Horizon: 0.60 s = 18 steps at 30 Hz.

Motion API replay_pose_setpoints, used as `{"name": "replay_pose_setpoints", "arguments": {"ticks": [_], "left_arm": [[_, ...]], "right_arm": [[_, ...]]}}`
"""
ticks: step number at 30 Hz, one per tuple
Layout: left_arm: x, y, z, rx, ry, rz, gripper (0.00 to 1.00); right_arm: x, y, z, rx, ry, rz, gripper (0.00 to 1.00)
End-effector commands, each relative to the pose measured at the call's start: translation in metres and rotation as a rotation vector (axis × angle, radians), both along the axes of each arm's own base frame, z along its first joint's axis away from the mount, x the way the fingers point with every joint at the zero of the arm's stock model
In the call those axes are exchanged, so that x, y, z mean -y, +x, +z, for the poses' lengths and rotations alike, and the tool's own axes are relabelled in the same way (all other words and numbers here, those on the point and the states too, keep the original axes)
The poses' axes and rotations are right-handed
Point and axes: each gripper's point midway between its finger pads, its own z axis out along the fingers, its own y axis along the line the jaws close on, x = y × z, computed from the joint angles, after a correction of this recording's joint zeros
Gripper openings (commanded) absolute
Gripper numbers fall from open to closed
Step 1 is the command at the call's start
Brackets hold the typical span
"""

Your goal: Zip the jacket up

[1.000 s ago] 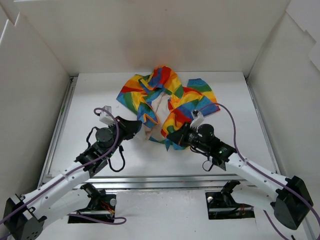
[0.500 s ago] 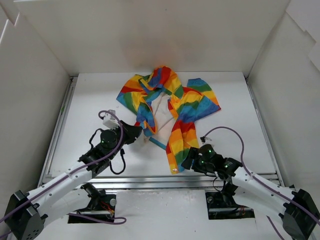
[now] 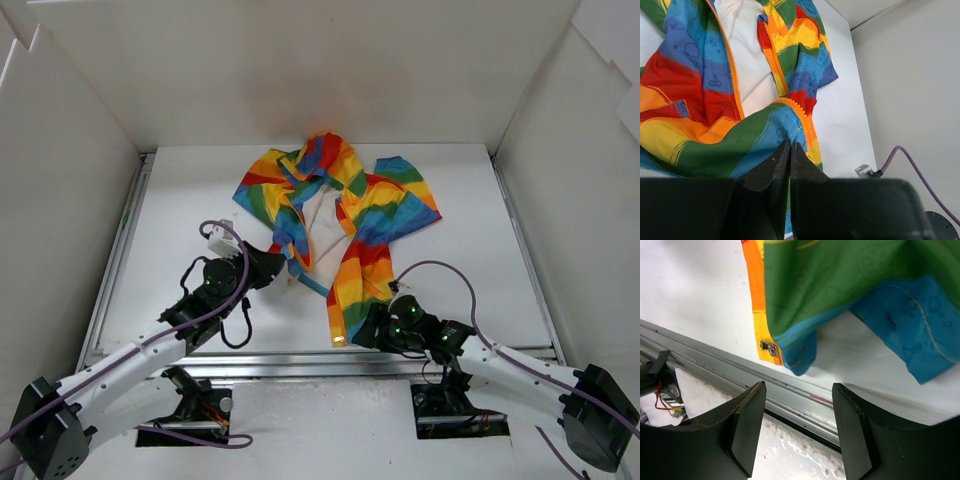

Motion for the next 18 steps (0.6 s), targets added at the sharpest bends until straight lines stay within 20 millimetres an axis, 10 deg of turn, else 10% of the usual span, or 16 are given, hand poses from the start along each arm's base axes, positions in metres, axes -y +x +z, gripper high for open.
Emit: {"name": "replay_pose_setpoints", "arguments": {"ticks": [1, 18], "left_arm": [[0.002, 0.004, 0.025, 0.063, -0.054, 0.002, 0.0], [0.002, 0.004, 0.024, 0.058, -0.067, 0.003, 0.0]], "right_arm": [[-0.02, 0.013, 0.017, 0.048, 0.078, 0.001, 0.52], [-0.013, 0.018, -0.016, -0.02, 0.001, -0.089, 0.35]]}}
